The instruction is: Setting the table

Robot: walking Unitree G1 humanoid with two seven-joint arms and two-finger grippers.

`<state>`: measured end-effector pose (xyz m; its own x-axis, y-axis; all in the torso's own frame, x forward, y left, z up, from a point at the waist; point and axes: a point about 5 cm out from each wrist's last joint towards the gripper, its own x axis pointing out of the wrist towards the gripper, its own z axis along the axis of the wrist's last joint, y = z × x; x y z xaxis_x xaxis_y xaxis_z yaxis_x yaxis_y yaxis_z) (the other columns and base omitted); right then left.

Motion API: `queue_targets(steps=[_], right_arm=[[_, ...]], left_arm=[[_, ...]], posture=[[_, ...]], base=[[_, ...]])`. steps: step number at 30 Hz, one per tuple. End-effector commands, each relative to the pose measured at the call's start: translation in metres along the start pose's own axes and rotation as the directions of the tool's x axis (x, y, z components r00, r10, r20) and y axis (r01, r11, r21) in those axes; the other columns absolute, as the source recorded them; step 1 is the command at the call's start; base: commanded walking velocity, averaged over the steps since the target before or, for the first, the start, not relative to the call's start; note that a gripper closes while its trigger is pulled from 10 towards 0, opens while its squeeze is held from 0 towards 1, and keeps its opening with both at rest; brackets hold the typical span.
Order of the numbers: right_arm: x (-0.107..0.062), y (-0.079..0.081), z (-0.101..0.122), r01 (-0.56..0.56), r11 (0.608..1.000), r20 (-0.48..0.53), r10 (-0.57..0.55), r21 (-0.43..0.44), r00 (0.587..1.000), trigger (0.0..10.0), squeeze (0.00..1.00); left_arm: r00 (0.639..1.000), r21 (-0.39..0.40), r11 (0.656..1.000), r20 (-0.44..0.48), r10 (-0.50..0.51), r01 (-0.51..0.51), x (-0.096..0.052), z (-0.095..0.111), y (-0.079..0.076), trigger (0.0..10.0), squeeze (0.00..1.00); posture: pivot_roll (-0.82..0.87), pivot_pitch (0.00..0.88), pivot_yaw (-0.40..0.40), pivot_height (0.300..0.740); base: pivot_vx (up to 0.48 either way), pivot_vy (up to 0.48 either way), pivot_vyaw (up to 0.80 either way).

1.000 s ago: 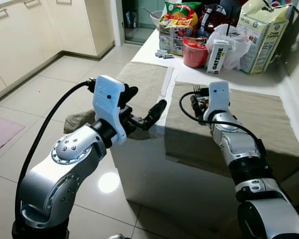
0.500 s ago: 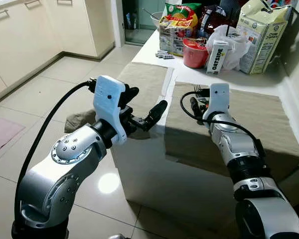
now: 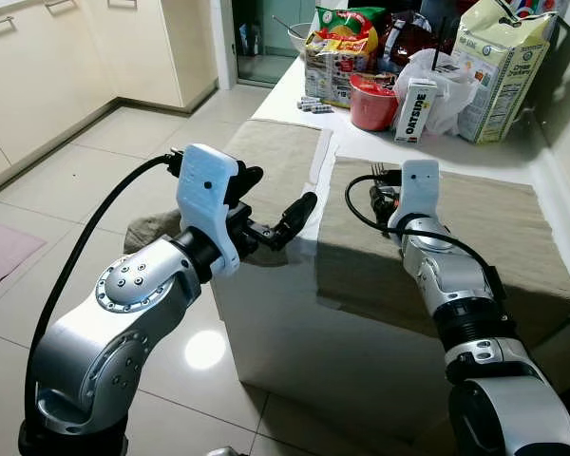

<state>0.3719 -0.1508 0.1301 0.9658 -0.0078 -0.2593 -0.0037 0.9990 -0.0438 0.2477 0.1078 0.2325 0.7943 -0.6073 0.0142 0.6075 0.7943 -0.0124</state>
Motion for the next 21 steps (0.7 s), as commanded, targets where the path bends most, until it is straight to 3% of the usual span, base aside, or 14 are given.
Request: queue_targets(steps=[1,15,19,21], right_arm=[[-0.004,-0.006,-0.040,0.028,1.000,-0.165,-0.027,0.006,0.986,0.0,0.00],[-0.006,-0.004,-0.042,0.034,0.999,-0.148,-0.033,0.003,0.988,0.0,0.00],[-0.006,-0.001,-0.036,0.020,1.000,-0.115,-0.022,-0.014,0.993,0.0,0.00],[-0.006,0.002,-0.023,0.007,0.999,-0.037,-0.008,-0.044,0.999,0.0,0.00]], left_arm=[[1.000,0.018,1.000,0.010,-0.015,0.015,-0.001,0.006,-0.001,10.0,0.00],[1.000,0.025,1.000,0.006,-0.019,0.019,0.000,0.006,-0.002,10.0,0.00],[1.000,0.023,1.000,0.005,-0.017,0.016,0.000,0.006,-0.002,10.0,0.00],[1.000,0.021,1.000,0.006,-0.015,0.014,0.000,0.006,-0.001,10.0,0.00]], posture=[[-0.01,0.025,0.048,0.740],[-0.02,0.024,0.046,0.740],[-0.02,0.026,0.047,0.740],[-0.02,0.027,0.046,0.740]], base=[[0.000,0.000,0.00],[0.000,0.000,0.00],[0.000,0.000,0.00],[0.000,0.000,0.00]])
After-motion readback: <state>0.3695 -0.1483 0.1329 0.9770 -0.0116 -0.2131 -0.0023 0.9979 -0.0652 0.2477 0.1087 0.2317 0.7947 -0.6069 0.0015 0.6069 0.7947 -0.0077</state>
